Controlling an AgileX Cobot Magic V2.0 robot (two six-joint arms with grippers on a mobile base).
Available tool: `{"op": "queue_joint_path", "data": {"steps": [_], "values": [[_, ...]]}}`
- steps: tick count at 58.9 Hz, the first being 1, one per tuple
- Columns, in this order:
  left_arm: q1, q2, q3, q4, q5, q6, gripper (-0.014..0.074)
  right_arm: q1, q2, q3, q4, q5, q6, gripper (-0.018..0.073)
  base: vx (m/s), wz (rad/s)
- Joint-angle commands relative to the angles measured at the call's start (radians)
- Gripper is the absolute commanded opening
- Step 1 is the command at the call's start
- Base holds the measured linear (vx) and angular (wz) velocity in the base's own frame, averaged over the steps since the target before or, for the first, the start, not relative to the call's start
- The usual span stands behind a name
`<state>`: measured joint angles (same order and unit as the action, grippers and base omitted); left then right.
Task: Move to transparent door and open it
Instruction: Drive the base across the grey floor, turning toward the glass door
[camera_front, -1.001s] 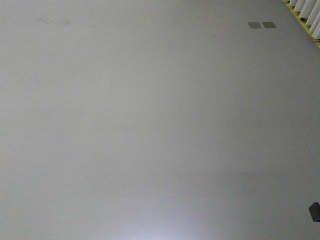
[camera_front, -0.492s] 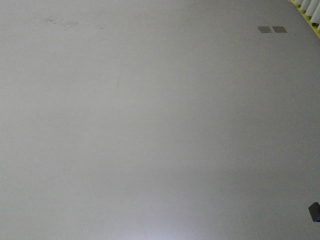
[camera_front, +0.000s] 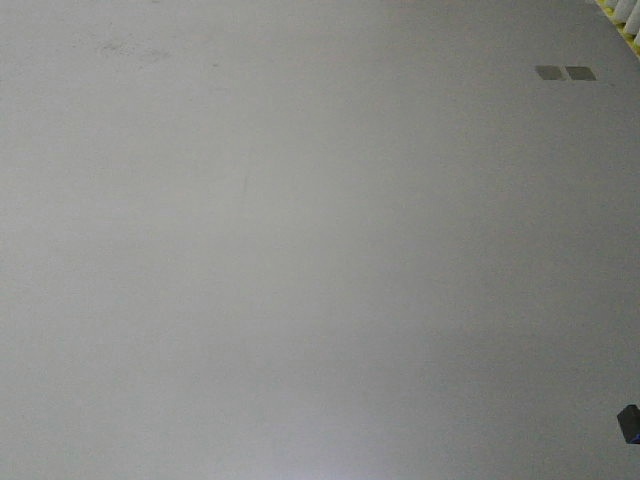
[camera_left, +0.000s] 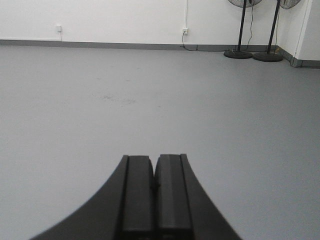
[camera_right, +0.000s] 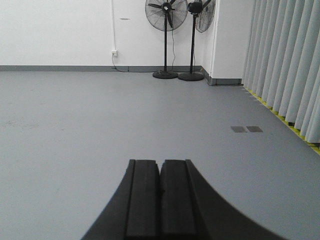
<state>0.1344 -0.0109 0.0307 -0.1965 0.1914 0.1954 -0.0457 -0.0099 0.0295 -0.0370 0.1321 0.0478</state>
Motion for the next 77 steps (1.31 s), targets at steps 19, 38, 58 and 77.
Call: {"op": "queue_joint_path", "data": {"steps": [19, 38, 58, 77], "values": [[-0.005, -0.014, 0.016, -0.011, -0.080, -0.003, -0.0006, -0.004, -0.016, 0.005, -0.005, -0.085, -0.007, -0.0006, 0.29, 0.01], [-0.005, -0.014, 0.016, -0.011, -0.080, -0.003, -0.0006, -0.004, -0.016, 0.005, -0.005, -0.085, -0.007, -0.0006, 0.36, -0.01], [-0.005, -0.014, 0.016, -0.011, -0.080, -0.003, -0.0006, -0.004, -0.016, 0.005, -0.005, -0.085, -0.007, -0.0006, 0.39, 0.00], [-0.005, -0.014, 0.016, -0.011, -0.080, -0.003, -0.0006, -0.004, -0.016, 0.005, -0.005, -0.085, -0.007, -0.0006, 0.40, 0.03]]}}
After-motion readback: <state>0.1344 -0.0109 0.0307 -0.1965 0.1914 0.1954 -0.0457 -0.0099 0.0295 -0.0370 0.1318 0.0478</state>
